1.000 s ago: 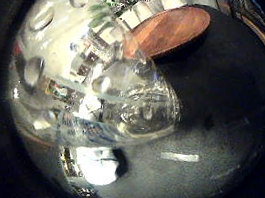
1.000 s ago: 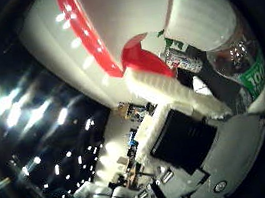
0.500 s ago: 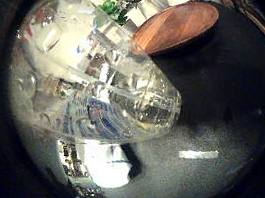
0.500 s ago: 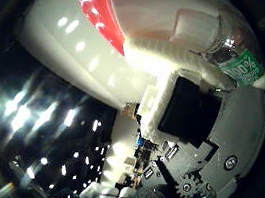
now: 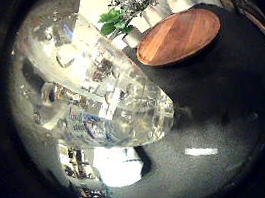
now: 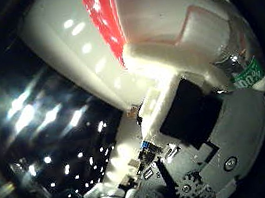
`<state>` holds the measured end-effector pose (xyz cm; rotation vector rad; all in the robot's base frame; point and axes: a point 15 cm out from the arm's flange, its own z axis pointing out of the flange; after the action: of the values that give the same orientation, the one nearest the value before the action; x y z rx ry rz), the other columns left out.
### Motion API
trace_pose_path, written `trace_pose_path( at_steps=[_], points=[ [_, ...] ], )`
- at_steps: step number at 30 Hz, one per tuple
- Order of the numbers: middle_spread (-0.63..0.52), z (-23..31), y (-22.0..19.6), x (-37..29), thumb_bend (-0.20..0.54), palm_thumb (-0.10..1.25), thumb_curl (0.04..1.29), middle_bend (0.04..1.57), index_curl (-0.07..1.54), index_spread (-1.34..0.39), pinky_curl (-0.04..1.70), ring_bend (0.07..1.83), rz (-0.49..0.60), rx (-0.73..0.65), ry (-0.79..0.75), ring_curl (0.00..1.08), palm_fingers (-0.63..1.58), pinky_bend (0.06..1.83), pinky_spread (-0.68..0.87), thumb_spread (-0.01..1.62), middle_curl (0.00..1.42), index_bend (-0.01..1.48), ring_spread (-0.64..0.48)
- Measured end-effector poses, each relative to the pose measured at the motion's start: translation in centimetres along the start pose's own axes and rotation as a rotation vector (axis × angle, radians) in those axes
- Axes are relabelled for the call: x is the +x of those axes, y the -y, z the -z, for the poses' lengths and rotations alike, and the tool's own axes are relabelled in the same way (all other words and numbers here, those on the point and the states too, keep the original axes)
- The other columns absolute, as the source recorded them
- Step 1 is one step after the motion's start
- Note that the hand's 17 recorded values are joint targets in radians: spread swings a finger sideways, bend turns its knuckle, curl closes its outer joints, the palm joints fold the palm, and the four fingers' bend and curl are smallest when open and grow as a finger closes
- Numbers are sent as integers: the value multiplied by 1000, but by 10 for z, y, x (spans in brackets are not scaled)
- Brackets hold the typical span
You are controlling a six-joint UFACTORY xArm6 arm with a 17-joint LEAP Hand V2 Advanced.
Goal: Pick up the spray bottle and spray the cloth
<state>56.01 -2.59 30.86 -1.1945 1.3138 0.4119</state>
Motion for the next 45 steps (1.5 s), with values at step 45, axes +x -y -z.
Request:
trace_pose_path(
  at_steps=[45],
  points=[
    [-140, -4, -70, -163, -11, 1008, 635, 1359, 804, -223, 1460, 1334, 15, -465, -519, 842, 1108, 1009, -202, 1176, 770, 1183, -238]
  ],
)
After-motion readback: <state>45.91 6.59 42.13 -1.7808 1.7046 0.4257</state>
